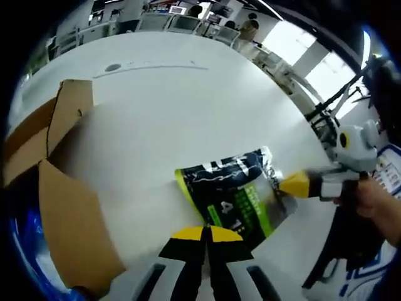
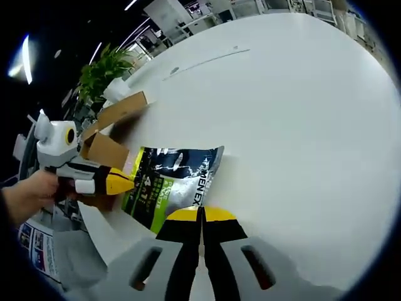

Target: Operate the shoe box by opening the lid, removing the specified soft item, and placing it in the target area until the item is outside and the box remains undamaged.

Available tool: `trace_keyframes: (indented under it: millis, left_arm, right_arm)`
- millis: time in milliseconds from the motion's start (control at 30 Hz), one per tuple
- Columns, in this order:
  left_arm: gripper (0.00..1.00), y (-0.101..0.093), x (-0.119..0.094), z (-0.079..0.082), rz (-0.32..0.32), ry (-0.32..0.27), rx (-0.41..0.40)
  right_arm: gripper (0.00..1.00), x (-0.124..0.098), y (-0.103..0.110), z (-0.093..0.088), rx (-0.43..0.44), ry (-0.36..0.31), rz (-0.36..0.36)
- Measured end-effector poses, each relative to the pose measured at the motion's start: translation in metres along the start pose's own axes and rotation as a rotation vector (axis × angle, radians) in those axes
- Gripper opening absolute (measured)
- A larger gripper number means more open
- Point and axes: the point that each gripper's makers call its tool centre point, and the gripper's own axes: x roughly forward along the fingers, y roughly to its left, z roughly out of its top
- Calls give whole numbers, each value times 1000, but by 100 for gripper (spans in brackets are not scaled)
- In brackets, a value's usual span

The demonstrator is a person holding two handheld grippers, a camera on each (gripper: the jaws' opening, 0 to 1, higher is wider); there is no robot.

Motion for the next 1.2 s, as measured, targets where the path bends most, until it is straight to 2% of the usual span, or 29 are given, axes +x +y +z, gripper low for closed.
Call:
trace_keyframes:
  millis: [533,600,833,1100,1200]
  left_arm:
    - [4,1,7,-4,15,10,6]
    - [5,2,7,-3,18,5,11]
    - [12,0,7,-1,18,-7,8]
    - [18,-7,3,-4,13,-4,14]
    - [21,-7,1,-3,16,-8,23]
  right_arm:
    - [0,2,-6,-1,-1,2,-5]
    - [0,2,-8,-1,-25,-2,-12]
    - [2,2,-9,-2,-25,-2,-14]
    - [14,0,-8,0,-33,-11,-16]
    - [15,-2,-8,1,-37,-13,-16]
